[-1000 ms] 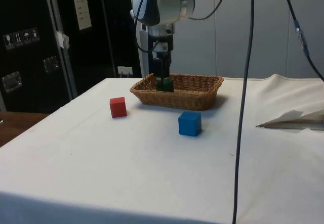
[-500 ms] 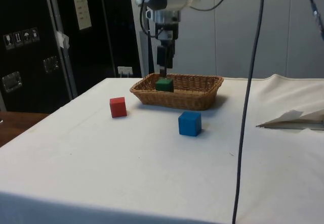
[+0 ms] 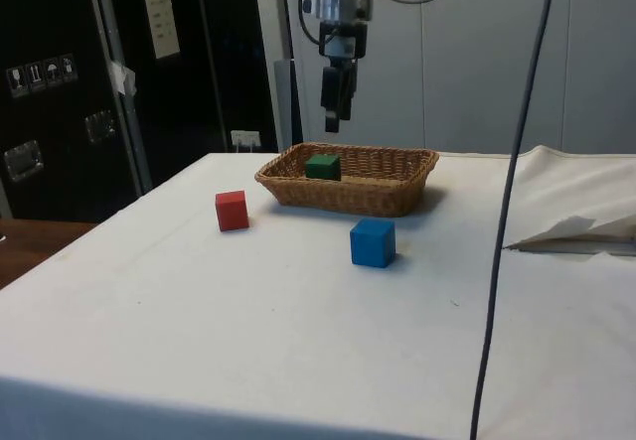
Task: Pick up exactly two blocks and place them into the basket.
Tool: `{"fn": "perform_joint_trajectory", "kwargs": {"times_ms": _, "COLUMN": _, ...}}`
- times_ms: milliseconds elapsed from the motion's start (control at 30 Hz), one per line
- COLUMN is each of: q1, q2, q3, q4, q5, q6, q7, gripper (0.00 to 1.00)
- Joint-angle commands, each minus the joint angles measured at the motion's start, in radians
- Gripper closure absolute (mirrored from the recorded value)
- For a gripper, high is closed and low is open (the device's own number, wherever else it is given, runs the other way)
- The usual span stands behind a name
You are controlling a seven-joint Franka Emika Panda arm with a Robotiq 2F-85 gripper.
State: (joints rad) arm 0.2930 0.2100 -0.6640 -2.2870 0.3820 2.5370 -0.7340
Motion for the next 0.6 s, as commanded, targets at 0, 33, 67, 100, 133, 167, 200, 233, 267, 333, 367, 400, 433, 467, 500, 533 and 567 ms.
{"fn": "perform_joint_trajectory", "kwargs": {"times_ms": 0, "q1": 0.001, "q2": -0.010, "q3": 0.001, "q4": -0.010, "q5": -0.002, "q6": 0.002, "q7": 0.001, "gripper": 0.00}}
{"fn": "perform_joint_trajectory", "kwargs": {"times_ms": 33, "q1": 0.011, "q2": -0.019, "q3": -0.006, "q4": -0.028, "q5": -0.023, "q6": 0.020, "q7": 0.021, "gripper": 0.00}}
{"fn": "perform_joint_trajectory", "kwargs": {"times_ms": 67, "q1": 0.012, "q2": -0.028, "q3": -0.005, "q4": -0.037, "q5": -0.026, "q6": 0.022, "q7": 0.024, "gripper": 0.00}}
{"fn": "perform_joint_trajectory", "kwargs": {"times_ms": 100, "q1": 0.014, "q2": -0.037, "q3": -0.005, "q4": -0.047, "q5": -0.029, "q6": 0.024, "q7": 0.026, "gripper": 0.00}}
{"fn": "perform_joint_trajectory", "kwargs": {"times_ms": 133, "q1": 0.014, "q2": -0.045, "q3": -0.004, "q4": -0.056, "q5": -0.032, "q6": 0.027, "q7": 0.028, "gripper": 0.00}}
{"fn": "perform_joint_trajectory", "kwargs": {"times_ms": 167, "q1": 0.017, "q2": -0.063, "q3": -0.003, "q4": -0.076, "q5": -0.038, "q6": 0.033, "q7": 0.033, "gripper": 0.00}}
{"fn": "perform_joint_trajectory", "kwargs": {"times_ms": 200, "q1": 0.018, "q2": -0.071, "q3": -0.002, "q4": -0.085, "q5": -0.040, "q6": 0.035, "q7": 0.035, "gripper": 0.00}}
{"fn": "perform_joint_trajectory", "kwargs": {"times_ms": 233, "q1": 0.019, "q2": -0.079, "q3": -0.001, "q4": -0.094, "q5": -0.041, "q6": 0.036, "q7": 0.036, "gripper": 0.00}}
{"fn": "perform_joint_trajectory", "kwargs": {"times_ms": 267, "q1": 0.020, "q2": -0.087, "q3": 0.001, "q4": -0.104, "q5": -0.042, "q6": 0.039, "q7": 0.037, "gripper": 0.00}}
{"fn": "perform_joint_trajectory", "kwargs": {"times_ms": 333, "q1": 0.020, "q2": -0.095, "q3": 0.002, "q4": -0.113, "q5": -0.043, "q6": 0.041, "q7": 0.038, "gripper": 0.00}}
{"fn": "perform_joint_trajectory", "kwargs": {"times_ms": 367, "q1": 0.021, "q2": -0.103, "q3": 0.004, "q4": -0.122, "q5": -0.043, "q6": 0.043, "q7": 0.039, "gripper": 0.00}}
{"fn": "perform_joint_trajectory", "kwargs": {"times_ms": 400, "q1": 0.021, "q2": -0.111, "q3": 0.006, "q4": -0.131, "q5": -0.044, "q6": 0.046, "q7": 0.040, "gripper": 0.00}}
{"fn": "perform_joint_trajectory", "kwargs": {"times_ms": 433, "q1": 0.021, "q2": -0.119, "q3": 0.009, "q4": -0.141, "q5": -0.044, "q6": 0.050, "q7": 0.041, "gripper": 0.00}}
{"fn": "perform_joint_trajectory", "kwargs": {"times_ms": 467, "q1": 0.021, "q2": -0.134, "q3": 0.014, "q4": -0.161, "q5": -0.045, "q6": 0.057, "q7": 0.044, "gripper": 0.00}}
{"fn": "perform_joint_trajectory", "kwargs": {"times_ms": 500, "q1": 0.021, "q2": -0.141, "q3": 0.016, "q4": -0.169, "q5": -0.045, "q6": 0.059, "q7": 0.045, "gripper": 0.00}}
{"fn": "perform_joint_trajectory", "kwargs": {"times_ms": 533, "q1": 0.021, "q2": -0.149, "q3": 0.019, "q4": -0.178, "q5": -0.046, "q6": 0.062, "q7": 0.047, "gripper": 0.00}}
{"fn": "perform_joint_trajectory", "kwargs": {"times_ms": 567, "q1": 0.016, "q2": -0.147, "q3": 0.021, "q4": -0.167, "q5": -0.023, "q6": 0.043, "q7": 0.024, "gripper": 0.00}}
